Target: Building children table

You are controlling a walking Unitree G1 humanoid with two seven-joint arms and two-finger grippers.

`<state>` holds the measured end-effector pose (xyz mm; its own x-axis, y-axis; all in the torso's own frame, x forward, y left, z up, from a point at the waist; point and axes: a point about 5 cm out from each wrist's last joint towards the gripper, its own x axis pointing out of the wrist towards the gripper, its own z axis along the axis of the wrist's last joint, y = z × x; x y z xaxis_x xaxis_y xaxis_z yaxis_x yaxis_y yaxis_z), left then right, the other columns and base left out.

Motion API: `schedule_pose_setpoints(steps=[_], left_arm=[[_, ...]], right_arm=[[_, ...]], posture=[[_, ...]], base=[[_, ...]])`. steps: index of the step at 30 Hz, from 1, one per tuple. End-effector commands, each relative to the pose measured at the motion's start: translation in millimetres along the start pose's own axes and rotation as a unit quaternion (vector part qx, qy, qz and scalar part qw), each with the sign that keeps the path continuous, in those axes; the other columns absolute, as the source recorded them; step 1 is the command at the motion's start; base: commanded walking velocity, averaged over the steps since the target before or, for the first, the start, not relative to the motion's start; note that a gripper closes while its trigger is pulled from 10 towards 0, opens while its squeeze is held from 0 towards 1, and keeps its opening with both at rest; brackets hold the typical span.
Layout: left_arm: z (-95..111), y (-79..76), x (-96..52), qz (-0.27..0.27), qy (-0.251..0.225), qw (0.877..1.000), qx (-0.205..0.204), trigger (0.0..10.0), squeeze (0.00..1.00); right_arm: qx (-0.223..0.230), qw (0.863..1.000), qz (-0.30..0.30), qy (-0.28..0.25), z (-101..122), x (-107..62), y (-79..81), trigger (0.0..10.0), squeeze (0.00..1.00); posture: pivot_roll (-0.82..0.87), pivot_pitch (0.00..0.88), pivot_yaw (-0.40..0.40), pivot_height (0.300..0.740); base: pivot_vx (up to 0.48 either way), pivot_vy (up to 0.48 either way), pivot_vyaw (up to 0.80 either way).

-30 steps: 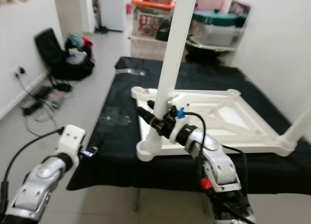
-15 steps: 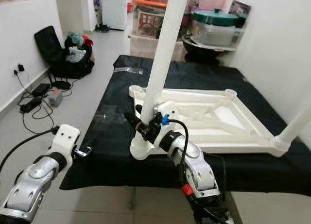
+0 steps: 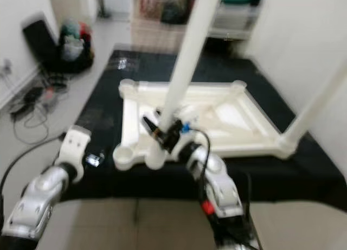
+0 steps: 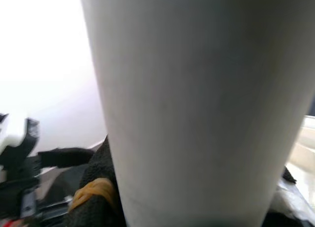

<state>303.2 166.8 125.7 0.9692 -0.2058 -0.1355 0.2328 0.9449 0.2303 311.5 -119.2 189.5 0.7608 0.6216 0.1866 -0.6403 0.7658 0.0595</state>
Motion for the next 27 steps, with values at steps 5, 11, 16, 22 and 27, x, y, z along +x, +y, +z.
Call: schedule_pose_setpoints(steps=[5,11,16,22,27], left_arm=[[-7.1,1.1,-2.5,0.006,0.014,1.0,-0.01,10.0,0.0],[-4.3,-0.1,-0.9,0.006,0.001,1.0,-0.019,10.0,0.0],[-4.5,0.7,-0.5,0.007,0.004,1.0,-0.018,10.0,0.0],[-6.4,1.1,-1.7,0.009,0.008,1.0,-0.014,10.0,0.0],[-10.0,1.0,-2.6,0.009,0.016,1.0,-0.007,10.0,0.0]], right_arm=[[-0.007,1.0,-0.001,-0.013,4.3,2.9,0.1,0.0,0.0],[-0.004,1.0,-0.001,-0.016,4.4,4.4,1.9,0.0,0.0],[-0.005,1.0,0.0,-0.018,5.6,4.7,2.0,0.0,0.0],[-0.001,1.0,0.006,-0.021,6.3,6.7,4.6,0.0,0.0],[-0.014,1.0,0.005,-0.027,9.1,12.8,3.5,0.0,0.0]], posture=[[0.11,0.0,-0.104,0.74],[0.11,0.0,-0.102,0.74],[0.11,0.0,-0.103,0.74],[0.11,0.0,-0.106,0.74],[0.11,0.0,-0.109,0.74]], base=[[0.0,0.096,0.0],[0.0,0.398,0.0],[0.0,0.0,0.0],[0.0,0.0,0.0],[0.0,0.0,0.0]])
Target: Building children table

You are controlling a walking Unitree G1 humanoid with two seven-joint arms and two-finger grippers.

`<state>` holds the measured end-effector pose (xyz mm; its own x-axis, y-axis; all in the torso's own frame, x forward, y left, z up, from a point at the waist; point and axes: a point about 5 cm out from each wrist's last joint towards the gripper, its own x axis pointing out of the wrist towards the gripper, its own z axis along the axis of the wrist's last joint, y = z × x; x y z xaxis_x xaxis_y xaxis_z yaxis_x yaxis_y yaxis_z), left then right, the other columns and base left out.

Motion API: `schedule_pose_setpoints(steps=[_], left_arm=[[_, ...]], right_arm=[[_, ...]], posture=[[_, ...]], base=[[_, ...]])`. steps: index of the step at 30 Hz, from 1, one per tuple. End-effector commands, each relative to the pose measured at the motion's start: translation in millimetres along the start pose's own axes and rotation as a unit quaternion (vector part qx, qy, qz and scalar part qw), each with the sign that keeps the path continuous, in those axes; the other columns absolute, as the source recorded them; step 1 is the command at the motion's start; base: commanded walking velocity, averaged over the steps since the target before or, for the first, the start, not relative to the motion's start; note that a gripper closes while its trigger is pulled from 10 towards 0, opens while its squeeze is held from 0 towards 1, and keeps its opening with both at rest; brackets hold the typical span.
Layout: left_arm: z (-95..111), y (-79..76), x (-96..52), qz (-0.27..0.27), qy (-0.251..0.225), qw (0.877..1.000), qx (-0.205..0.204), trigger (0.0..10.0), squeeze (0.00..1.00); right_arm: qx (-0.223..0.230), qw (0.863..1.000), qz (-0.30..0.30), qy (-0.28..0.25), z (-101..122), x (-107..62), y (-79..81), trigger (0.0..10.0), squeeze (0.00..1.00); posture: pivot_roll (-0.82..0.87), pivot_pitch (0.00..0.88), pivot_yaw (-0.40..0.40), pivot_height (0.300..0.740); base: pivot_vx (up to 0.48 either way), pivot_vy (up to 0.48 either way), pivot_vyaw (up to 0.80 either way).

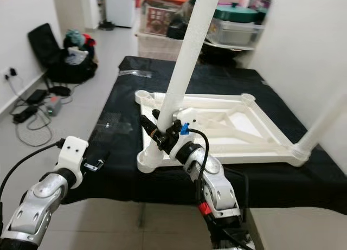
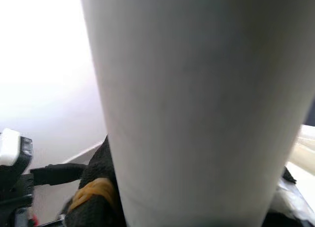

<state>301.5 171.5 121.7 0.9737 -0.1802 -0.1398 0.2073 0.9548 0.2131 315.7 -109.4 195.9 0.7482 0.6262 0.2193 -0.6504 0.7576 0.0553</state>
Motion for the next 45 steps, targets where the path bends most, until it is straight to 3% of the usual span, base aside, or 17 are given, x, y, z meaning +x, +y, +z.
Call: schedule_pose_setpoints(steps=[1,7,11,16,25,34,45], left_arm=[[-4.9,-2.0,-0.5,-0.003,0.011,1.0,0.004,10.0,0.0],[-8.9,-1.9,-0.8,-0.001,0.024,1.0,0.009,10.0,0.0],[-29.3,2.8,-4.6,0.013,0.084,0.996,0.024,10.0,0.0],[-32.8,6.6,-8.2,0.021,0.089,0.996,0.018,10.0,0.0],[-33.4,5.4,-9.2,0.022,0.093,0.995,0.023,10.0,0.0],[-33.6,4.2,-9.7,0.025,0.095,0.995,0.024,10.0,0.0],[-33.2,3.2,-8.4,0.024,0.095,0.995,0.026,10.0,0.0]], right_arm=[[-0.014,1.0,-0.001,-0.011,4.9,2.6,-1.8,0.0,0.0],[-0.027,1.0,0.004,-0.014,6.2,12.1,-0.9,0.0,0.0],[-0.021,0.999,0.029,-0.018,2.5,26.0,13.6,0.0,0.0],[-0.01,0.998,0.054,-0.016,-4.1,33.9,24.5,0.0,0.0],[-0.009,0.999,0.05,-0.013,-10.0,44.1,26.2,0.0,0.0],[-0.016,1.0,-0.011,-0.024,-12.2,60.4,17.9,0.0,0.0],[-0.026,1.0,-0.008,0.006,-34.6,59.0,21.7,0.0,0.0]], posture=[[0.11,0.0,-0.109,0.74],[0.12,0.0,-0.112,0.74],[0.13,0.0,-0.119,0.74],[0.14,0.0,-0.133,0.74],[0.16,0.0,-0.143,0.74],[0.17,0.0,-0.153,0.74],[0.17,0.0,-0.154,0.74]], base=[[0.0,0.0,0.0],[0.0,0.0,0.0],[0.0,0.0,0.0],[0.0,0.0,0.0],[0.0,0.0,0.0],[0.0,0.0,0.0],[0.0,0.0,0.0]])
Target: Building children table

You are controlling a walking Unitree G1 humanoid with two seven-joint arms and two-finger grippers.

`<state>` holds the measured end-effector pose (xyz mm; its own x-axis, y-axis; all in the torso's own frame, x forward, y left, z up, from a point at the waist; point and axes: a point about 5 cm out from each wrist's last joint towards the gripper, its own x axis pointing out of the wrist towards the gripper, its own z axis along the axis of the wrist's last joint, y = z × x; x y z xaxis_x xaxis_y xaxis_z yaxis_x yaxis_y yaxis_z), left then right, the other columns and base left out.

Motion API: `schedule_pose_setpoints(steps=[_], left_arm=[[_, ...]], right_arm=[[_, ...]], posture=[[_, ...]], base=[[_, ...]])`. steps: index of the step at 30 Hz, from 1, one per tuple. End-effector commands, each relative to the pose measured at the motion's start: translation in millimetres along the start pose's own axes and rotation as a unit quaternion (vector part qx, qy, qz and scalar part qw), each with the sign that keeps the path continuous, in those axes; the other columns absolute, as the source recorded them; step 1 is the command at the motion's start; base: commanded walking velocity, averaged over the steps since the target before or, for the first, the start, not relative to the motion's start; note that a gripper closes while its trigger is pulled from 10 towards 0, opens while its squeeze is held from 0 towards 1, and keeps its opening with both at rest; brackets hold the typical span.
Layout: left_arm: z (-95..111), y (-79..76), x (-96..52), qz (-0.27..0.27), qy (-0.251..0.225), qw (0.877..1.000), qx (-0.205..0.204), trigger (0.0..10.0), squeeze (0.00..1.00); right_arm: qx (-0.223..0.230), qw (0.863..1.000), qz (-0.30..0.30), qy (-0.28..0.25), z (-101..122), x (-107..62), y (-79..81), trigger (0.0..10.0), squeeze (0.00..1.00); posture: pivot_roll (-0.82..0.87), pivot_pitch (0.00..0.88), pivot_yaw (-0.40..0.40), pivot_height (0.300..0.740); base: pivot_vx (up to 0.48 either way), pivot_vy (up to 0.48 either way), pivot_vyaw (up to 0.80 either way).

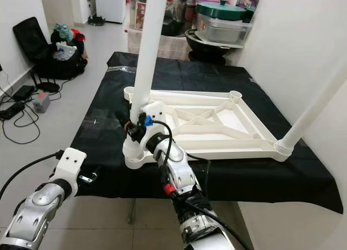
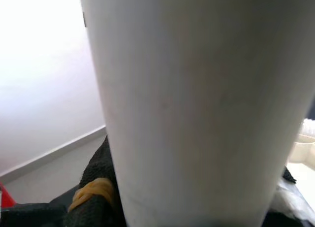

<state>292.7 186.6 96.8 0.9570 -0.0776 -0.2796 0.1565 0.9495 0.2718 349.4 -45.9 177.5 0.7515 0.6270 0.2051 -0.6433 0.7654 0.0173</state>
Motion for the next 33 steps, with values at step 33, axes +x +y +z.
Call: schedule_pose_setpoints(steps=[33], left_arm=[[-7.2,-8.9,-0.5,-0.018,0.018,1.0,-0.006,10.0,0.0]], right_arm=[[0.06,0.975,0.212,0.003,-1.8,0.6,15.6,0.0,0.0]], posture=[[0.19,0.0,-0.167,0.74]], base=[[0.0,0.0,0.0]])
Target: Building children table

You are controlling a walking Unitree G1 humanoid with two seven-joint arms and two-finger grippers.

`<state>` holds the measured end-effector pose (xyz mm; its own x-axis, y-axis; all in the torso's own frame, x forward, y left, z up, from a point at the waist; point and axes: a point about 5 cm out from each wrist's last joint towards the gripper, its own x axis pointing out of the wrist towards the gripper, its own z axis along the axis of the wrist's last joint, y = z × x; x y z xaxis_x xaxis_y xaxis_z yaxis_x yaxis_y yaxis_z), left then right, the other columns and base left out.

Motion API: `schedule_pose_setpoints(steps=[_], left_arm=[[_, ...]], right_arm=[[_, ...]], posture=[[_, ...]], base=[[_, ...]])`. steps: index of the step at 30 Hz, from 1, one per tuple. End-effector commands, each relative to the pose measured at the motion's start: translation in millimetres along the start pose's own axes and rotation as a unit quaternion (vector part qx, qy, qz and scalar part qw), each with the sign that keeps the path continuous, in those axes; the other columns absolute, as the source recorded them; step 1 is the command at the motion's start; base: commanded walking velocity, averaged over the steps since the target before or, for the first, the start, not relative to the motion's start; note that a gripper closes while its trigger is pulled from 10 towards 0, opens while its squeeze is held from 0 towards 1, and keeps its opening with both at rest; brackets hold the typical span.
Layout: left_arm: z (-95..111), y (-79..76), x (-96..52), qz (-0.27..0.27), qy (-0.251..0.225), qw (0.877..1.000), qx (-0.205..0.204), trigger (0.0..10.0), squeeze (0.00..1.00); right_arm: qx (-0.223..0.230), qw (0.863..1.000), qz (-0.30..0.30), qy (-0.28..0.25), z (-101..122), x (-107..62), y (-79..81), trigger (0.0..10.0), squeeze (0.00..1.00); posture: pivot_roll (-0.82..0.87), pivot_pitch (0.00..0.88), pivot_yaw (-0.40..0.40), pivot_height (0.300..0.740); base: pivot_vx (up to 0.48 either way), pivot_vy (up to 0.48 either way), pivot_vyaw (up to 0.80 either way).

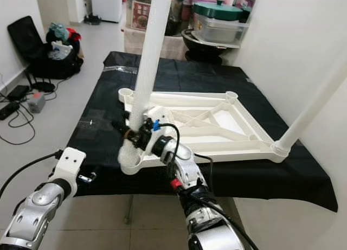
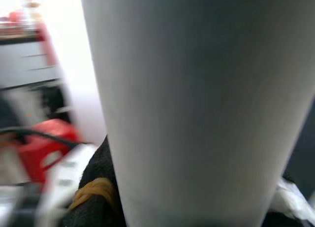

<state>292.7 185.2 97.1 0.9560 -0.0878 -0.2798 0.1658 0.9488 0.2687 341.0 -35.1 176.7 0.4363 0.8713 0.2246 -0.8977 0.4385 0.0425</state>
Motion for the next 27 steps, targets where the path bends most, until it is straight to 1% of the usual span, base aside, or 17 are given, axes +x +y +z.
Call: schedule_pose_setpoints(steps=[1,5,7,10,11,13,15,16,18,19,21,22,23,24,25,26,27], left_arm=[[-8.0,-7.7,-0.4,-0.013,0.019,1.0,-0.006,10.0,0.0],[-8.0,-7.1,0.1,-0.012,0.02,1.0,-0.007,10.0,0.0],[-7.7,-7.0,0.8,-0.011,0.02,1.0,-0.007,10.0,0.0],[-7.6,-7.3,1.0,-0.01,0.02,1.0,-0.008,10.0,0.0],[-7.6,-8.3,0.9,-0.011,0.02,1.0,-0.008,10.0,0.0],[-7.6,-8.3,0.9,-0.011,0.02,1.0,-0.008,10.0,0.0],[-2.1,-8.9,0.0,-0.006,-0.003,1.0,-0.017,10.0,0.0],[-2.1,-8.9,0.0,-0.006,-0.003,1.0,-0.017,10.0,0.0],[12.8,-5.8,-1.5,0.004,-0.054,0.998,-0.024,10.0,0.0],[12.8,-5.8,-1.5,0.004,-0.054,0.998,-0.024,10.0,0.0],[32.1,4.6,-4.2,0.04,-0.113,0.992,-0.031,10.0,0.0],[32.1,4.6,-4.2,0.04,-0.113,0.992,-0.031,10.0,0.0],[44.6,14.4,-6.5,0.074,-0.147,0.986,-0.035,10.0,0.0],[44.6,14.4,-6.5,0.074,-0.147,0.986,-0.035,10.0,0.0],[57.4,24.8,-9.6,0.109,-0.179,0.977,-0.044,10.0,0.0],[72.7,35.7,-14.2,0.143,-0.216,0.965,-0.041,10.0,0.0],[81.9,42.1,-17.6,0.163,-0.239,0.957,-0.037,10.0,0.0]], right_arm=[[0.004,1.0,0.012,0.006,-0.9,1.1,1.6,0.0,0.0],[0.007,1.0,0.012,0.012,-3.5,1.0,0.1,0.0,0.0],[0.004,1.0,-0.007,0.014,-4.1,0.5,-4.8,0.0,0.0],[0.002,1.0,-0.016,0.015,-4.1,0.1,-6.8,0.0,0.0],[-0.003,0.999,-0.038,0.012,-1.9,-0.8,-11.5,0.0,0.0],[-0.003,0.999,-0.038,0.012,-1.9,-0.8,-11.5,0.0,0.0],[-0.019,0.995,-0.09,-0.039,25.1,-1.8,-24.7,0.0,0.0],[-0.019,0.995,-0.09,-0.039,25.1,-1.8,-24.7,0.0,0.0],[-0.032,0.986,-0.128,-0.105,60.3,-4.1,-32.2,0.0,0.0],[-0.032,0.986,-0.128,-0.105,60.3,-4.1,-32.2,0.0,0.0],[-0.037,0.976,-0.154,-0.151,85.7,-8.5,-35.4,0.0,0.0],[-0.037,0.976,-0.154,-0.151,85.7,-8.5,-35.4,0.0,0.0],[-0.044,0.969,-0.172,-0.171,95.8,-12.4,-37.5,0.0,0.0],[-0.044,0.969,-0.172,-0.171,95.8,-12.4,-37.5,0.0,0.0],[-0.055,0.962,-0.192,-0.187,103.9,-16.4,-39.8,0.0,0.0],[-0.058,0.954,-0.21,-0.203,110.2,-20.8,-41.9,0.0,0.0],[-0.059,0.95,-0.221,-0.213,113.4,-23.3,-43.1,0.0,0.0]], posture=[[0.19,0.0,-0.167,0.74],[0.19,0.0,-0.169,0.74],[0.18,0.0,-0.17,0.74],[0.18,0.0,-0.17,0.74],[0.18,0.0,-0.169,0.74],[0.18,0.0,-0.169,0.74],[0.18,0.0,-0.166,0.74],[0.18,0.0,-0.166,0.74],[0.17,0.0,-0.165,0.74],[0.17,0.0,-0.165,0.74],[0.16,0.0,-0.159,0.74],[0.16,0.0,-0.159,0.74],[0.16,0.0,-0.158,0.74],[0.16,0.0,-0.158,0.74],[0.16,0.0,-0.158,0.74],[0.16,0.0,-0.155,0.74],[0.16,0.0,-0.155,0.74]], base=[[0.0,0.0,0.0],[0.0,0.0,0.0],[0.0,0.0,0.0],[0.0,0.0,0.0],[0.0,0.0,0.0],[0.0,0.0,0.0],[0.0,0.0,0.0],[0.0,0.0,0.0],[0.0,0.0,0.0],[0.0,0.0,0.0],[0.0,0.0,0.0],[0.0,0.0,0.0],[0.0,0.0,0.0],[0.0,0.0,0.0],[0.0,0.0,0.0],[0.0,0.0,0.0],[0.0,0.0,0.0]])
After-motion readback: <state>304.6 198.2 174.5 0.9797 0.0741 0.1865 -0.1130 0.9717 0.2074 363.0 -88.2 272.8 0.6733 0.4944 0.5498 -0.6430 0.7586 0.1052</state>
